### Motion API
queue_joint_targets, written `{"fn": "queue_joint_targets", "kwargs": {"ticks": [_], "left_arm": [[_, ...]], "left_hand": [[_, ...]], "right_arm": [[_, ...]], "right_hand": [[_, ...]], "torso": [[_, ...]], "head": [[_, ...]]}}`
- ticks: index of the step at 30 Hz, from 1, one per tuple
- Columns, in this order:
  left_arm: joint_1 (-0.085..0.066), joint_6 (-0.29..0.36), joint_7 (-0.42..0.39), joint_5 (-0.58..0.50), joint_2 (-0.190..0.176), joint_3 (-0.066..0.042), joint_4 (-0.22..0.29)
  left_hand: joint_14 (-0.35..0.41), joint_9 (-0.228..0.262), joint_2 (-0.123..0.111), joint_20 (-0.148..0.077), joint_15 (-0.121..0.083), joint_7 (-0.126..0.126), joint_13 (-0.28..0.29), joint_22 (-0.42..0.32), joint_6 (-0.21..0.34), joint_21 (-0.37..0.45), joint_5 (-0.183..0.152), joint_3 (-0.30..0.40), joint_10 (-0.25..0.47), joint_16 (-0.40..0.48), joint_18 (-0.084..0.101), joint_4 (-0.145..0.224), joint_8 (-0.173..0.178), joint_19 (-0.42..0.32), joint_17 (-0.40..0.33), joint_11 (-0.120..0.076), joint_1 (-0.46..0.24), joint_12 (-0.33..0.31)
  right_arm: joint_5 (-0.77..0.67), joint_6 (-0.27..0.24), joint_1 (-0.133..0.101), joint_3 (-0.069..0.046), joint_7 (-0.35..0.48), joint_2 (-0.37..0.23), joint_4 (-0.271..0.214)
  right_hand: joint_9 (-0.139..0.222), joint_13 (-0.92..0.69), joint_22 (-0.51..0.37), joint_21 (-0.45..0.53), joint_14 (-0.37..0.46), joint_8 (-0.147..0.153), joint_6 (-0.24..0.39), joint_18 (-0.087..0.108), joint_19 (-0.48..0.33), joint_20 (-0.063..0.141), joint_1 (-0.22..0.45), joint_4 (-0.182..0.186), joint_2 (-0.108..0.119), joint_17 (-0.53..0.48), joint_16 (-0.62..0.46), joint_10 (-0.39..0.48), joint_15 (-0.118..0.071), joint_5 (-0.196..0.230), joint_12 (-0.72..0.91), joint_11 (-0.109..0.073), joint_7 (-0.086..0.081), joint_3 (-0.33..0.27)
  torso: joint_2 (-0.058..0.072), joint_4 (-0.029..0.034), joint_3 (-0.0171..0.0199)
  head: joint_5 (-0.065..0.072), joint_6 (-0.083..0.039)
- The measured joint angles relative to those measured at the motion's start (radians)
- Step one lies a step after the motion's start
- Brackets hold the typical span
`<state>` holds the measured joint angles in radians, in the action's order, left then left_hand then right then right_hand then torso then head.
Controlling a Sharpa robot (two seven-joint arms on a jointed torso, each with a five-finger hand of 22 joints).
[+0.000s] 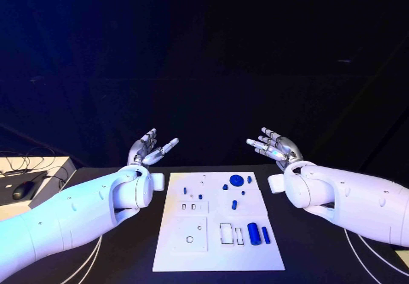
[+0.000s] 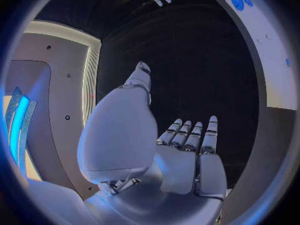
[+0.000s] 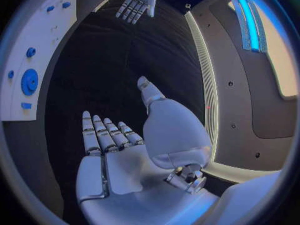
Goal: Assemble the parts on the task board
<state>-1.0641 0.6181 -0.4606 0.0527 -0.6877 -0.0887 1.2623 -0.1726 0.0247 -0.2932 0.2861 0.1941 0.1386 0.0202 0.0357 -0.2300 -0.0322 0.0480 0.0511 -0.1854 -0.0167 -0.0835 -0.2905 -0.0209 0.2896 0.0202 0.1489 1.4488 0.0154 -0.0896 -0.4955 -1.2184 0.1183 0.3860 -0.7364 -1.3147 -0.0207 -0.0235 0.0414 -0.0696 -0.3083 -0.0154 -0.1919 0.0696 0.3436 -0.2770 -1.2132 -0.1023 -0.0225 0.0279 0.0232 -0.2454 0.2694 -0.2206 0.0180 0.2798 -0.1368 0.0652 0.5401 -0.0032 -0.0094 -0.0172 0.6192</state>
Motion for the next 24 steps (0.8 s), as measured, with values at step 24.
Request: {"fn": "queue_joint_targets", "kwargs": {"ticks": [24], "left_arm": [[0.007,-0.175,0.034,0.083,-0.058,-0.001,0.058]], "left_hand": [[-1.145,0.040,0.217,-0.156,-0.145,0.027,0.040,0.147,-0.801,-0.353,0.000,0.040,-1.004,-0.236,-0.125,0.157,-0.077,0.860,0.123,-0.041,0.015,0.052]], "right_arm": [[-0.754,0.075,-0.027,0.012,-0.114,0.013,0.084]], "right_hand": [[-0.044,-0.035,0.118,-0.335,-1.017,-0.054,-0.794,0.061,0.744,0.202,-0.160,-0.076,-0.010,0.079,0.134,-0.882,-0.220,-0.010,0.036,-0.166,-0.038,0.015]], "torso": [[0.016,0.0054,-0.0075]], "head": [[0.019,0.043]]}}
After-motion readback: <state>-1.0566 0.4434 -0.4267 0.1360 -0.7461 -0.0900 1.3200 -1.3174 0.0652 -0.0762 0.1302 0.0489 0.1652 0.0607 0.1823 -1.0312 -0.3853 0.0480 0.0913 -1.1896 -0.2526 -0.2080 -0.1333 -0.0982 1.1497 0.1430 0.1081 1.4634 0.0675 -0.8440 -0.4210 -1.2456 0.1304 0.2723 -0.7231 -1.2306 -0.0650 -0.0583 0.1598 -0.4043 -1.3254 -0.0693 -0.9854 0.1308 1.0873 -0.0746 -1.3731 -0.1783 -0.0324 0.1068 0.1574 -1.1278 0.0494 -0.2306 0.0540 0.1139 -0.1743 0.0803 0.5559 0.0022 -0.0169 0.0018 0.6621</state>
